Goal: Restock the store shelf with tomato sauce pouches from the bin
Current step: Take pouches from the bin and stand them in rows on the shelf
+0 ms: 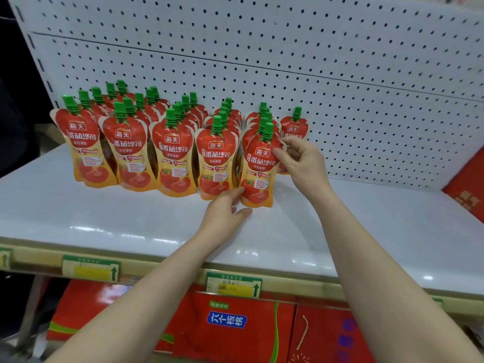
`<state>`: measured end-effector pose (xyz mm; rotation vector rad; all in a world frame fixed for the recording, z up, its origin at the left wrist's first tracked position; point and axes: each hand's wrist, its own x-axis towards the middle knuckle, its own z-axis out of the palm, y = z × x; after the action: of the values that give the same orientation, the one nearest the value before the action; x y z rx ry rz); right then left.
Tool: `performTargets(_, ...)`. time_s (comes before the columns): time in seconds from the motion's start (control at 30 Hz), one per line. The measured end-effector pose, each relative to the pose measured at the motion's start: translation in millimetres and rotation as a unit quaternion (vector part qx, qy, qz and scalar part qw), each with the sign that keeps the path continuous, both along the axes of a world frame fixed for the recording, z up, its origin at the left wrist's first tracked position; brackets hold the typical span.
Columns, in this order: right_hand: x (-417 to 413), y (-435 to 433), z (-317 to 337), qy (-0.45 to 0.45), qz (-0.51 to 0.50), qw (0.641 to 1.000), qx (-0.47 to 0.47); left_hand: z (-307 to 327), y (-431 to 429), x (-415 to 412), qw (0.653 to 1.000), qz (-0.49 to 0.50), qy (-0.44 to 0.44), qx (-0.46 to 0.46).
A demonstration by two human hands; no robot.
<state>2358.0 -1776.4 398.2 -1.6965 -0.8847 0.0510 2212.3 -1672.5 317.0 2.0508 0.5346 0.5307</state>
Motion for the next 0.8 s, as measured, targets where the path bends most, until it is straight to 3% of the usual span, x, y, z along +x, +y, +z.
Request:
performTargets(0.2, -34.1, -60.3, -15.9, -0.116, -0.133, 0.982, -0.065, 9.7, -17.7, -27.5, 0.997, -0.043, -0.068, -0.020)
performTargets(0.4, -117.6, -169.9, -68.8, -0.123, -0.253, 0.956, -0.084, 3.1, -80.7, -68.6, 0.983, -0.120, -0.128, -0.058)
performTargets(0.57, -185.2, -287.1, -148.2, -0.048, -0.345, 0.931, -0.111, -37.6, -150.8, -95.4, 0.970, -0.203, -0.101, -0.088)
performTargets(0.8, -237.4, -429.4, -289.6, 0.177, -0.458, 0.854, -0.175, -156.4, -253.5, -93.8, 0.943, -0.305, 0.086, -0.103)
